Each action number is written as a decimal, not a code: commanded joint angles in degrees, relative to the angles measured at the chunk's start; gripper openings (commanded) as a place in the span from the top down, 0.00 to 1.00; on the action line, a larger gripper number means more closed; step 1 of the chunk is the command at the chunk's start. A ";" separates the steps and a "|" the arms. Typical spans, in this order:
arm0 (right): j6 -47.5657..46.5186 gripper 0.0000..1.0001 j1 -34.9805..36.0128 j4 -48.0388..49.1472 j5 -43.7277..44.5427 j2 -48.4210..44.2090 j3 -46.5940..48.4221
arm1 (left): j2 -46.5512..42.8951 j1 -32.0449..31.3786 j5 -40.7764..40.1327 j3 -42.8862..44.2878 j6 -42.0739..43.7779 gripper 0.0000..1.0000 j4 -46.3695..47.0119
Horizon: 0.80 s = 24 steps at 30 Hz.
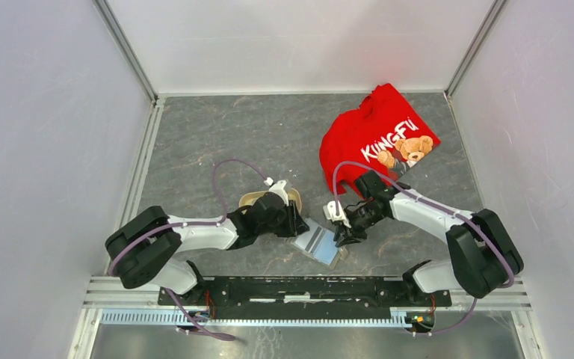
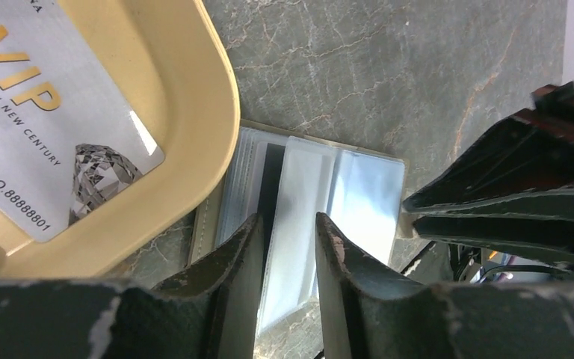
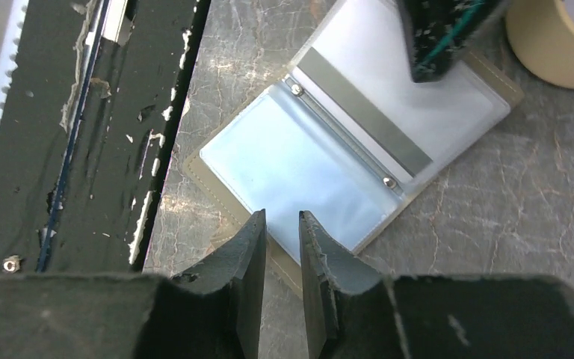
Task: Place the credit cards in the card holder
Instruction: Insert the credit card into the card holder.
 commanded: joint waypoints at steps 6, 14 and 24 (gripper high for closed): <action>-3.60 0.72 7.02 10.67 4.71 -4.17 -5.45 | -7.92 0.47 -1.97 1.28 3.29 0.62 -4.94; -4.26 0.74 8.25 9.37 5.95 -3.77 -4.30 | -3.50 0.58 4.89 2.87 3.69 0.60 -3.36; -4.13 0.74 8.24 8.82 6.22 -3.61 -3.94 | -5.73 0.56 3.33 4.85 6.87 0.51 -9.65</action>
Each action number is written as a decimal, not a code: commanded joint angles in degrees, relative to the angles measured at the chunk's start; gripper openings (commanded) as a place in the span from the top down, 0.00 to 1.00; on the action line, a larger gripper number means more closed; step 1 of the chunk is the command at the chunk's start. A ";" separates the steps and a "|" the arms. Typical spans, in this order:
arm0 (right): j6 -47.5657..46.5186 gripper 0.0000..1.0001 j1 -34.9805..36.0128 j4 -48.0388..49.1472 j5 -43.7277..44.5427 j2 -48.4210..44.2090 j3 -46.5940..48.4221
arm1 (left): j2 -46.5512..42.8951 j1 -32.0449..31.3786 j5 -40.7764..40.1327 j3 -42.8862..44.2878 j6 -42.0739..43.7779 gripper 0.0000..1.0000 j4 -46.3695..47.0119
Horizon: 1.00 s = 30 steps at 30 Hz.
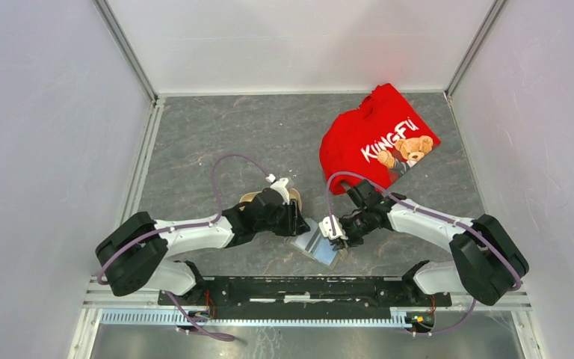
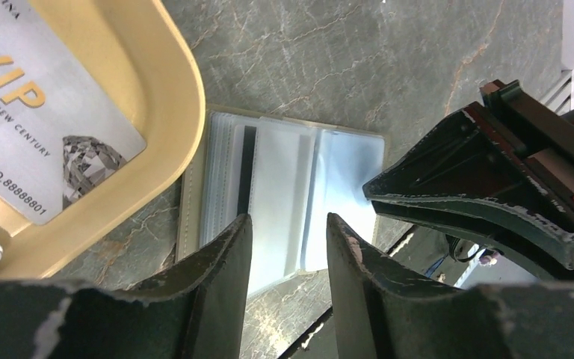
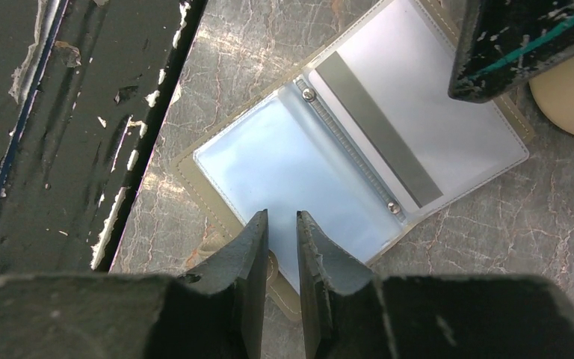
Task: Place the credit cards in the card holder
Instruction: Insert the credit card into the card holder.
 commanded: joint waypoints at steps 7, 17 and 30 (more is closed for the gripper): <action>-0.70 0.74 0.17 0.35 0.36 -0.58 1.20 | 1.06 0.15 3.39 3.28 3.32 0.51 -1.29; 4.58 0.75 0.19 2.15 1.67 2.23 2.26 | 1.34 0.15 2.97 3.97 3.49 0.51 -3.34; 5.52 0.76 0.16 2.30 2.57 3.18 2.52 | -1.25 0.07 -0.85 5.62 5.44 0.49 -8.83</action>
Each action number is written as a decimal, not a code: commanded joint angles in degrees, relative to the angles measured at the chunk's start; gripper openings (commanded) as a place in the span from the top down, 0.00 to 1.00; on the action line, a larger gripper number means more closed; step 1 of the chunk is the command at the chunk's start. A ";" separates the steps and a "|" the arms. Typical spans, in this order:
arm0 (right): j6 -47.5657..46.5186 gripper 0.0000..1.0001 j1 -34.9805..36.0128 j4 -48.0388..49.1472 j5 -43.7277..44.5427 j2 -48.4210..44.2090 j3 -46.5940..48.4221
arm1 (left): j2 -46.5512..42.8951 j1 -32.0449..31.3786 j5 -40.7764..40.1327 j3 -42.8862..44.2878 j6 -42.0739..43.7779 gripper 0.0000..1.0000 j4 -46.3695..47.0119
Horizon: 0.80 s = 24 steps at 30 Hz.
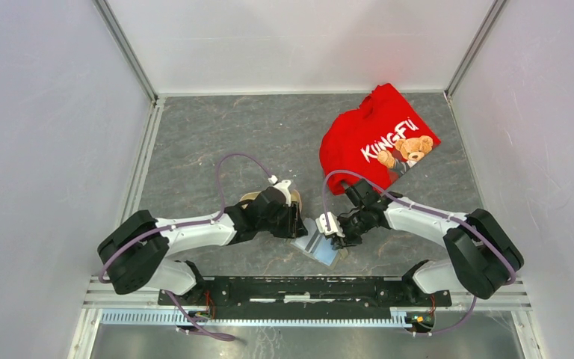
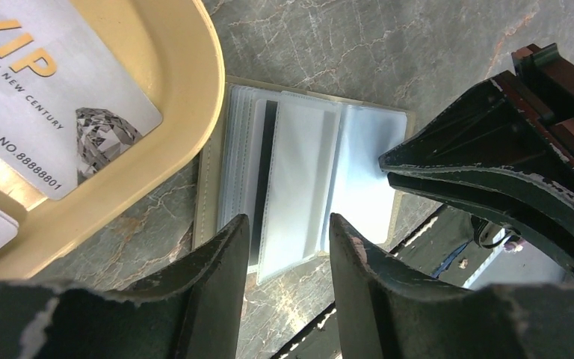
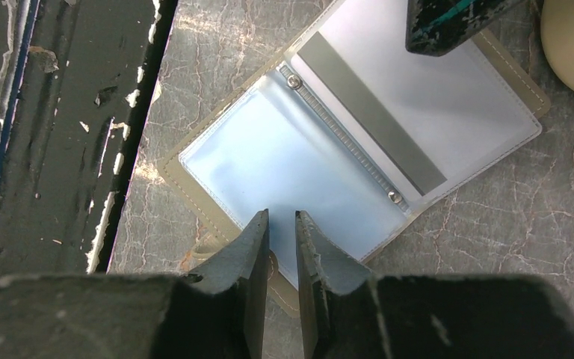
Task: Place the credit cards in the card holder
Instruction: Insert the credit card into the card holder.
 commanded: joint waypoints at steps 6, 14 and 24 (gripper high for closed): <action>0.77 0.76 0.11 0.58 0.57 0.72 2.06 | -2.11 0.06 -1.36 2.62 3.76 0.48 -3.15; 0.76 0.76 0.15 0.50 0.83 0.53 2.06 | 1.19 -0.23 2.70 3.11 3.58 0.53 -2.78; 0.96 0.75 0.13 0.41 1.45 0.15 2.24 | 0.06 -1.34 5.56 3.18 2.94 0.57 1.37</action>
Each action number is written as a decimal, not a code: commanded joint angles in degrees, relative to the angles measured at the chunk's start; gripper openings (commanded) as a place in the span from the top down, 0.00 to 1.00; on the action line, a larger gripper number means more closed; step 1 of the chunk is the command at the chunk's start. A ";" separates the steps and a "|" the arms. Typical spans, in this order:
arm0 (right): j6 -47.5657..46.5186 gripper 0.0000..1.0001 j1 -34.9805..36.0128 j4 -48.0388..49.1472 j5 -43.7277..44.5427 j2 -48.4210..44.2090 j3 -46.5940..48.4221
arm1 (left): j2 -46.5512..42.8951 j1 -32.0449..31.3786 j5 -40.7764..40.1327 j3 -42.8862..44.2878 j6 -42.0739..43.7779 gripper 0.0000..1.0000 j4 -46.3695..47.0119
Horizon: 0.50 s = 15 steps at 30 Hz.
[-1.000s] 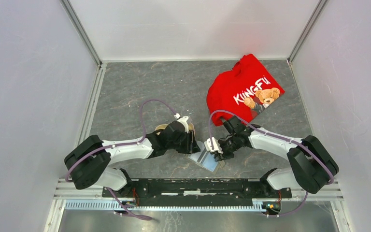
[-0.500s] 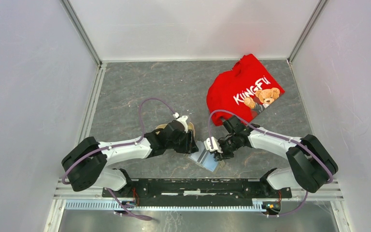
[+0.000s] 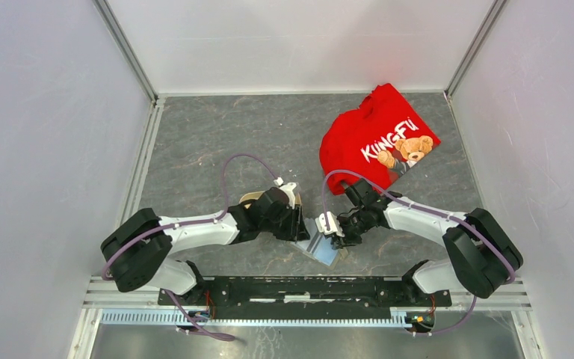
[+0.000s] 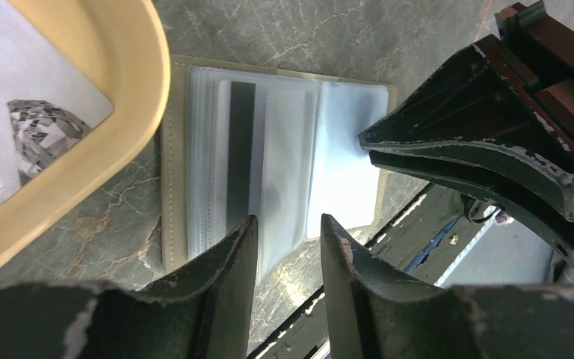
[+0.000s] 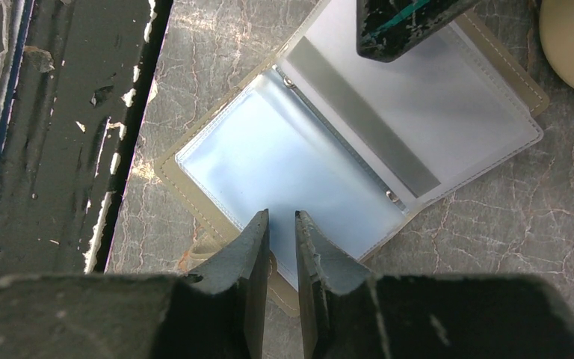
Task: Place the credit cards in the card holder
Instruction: Insert the credit card into the card holder.
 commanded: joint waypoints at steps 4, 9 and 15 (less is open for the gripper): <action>0.62 0.75 0.10 -0.13 1.23 -0.18 2.34 | -0.92 -0.74 4.51 1.50 1.09 0.57 5.68; 1.43 0.75 -1.78 -0.99 -0.14 -0.35 2.85 | 1.57 -1.77 10.92 0.48 -2.36 0.54 14.39; 1.51 0.75 -5.68 -4.09 -3.56 2.11 3.70 | 6.65 -4.13 16.48 1.45 -4.72 0.50 21.69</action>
